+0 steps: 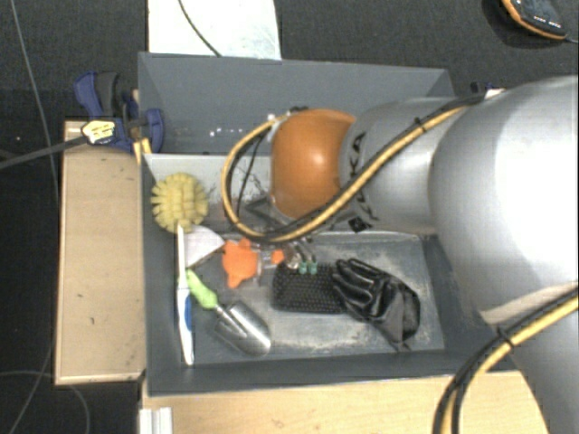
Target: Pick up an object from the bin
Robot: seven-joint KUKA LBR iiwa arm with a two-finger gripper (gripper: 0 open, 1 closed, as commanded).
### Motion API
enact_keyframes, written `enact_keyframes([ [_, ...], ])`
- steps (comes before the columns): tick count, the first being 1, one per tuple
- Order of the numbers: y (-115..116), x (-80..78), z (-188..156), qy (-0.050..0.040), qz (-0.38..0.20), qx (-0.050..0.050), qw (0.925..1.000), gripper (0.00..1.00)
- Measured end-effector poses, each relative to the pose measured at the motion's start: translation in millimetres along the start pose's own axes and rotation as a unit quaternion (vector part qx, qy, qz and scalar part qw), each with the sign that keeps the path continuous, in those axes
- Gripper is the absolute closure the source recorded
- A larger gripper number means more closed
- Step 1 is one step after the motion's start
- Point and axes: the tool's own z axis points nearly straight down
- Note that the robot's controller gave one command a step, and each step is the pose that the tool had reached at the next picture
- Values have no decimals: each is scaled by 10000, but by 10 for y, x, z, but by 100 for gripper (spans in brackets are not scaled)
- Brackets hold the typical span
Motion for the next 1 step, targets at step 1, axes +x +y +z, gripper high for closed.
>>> enact_keyframes([
  [1,0,9,-161,14,3,2,10000,100],
])
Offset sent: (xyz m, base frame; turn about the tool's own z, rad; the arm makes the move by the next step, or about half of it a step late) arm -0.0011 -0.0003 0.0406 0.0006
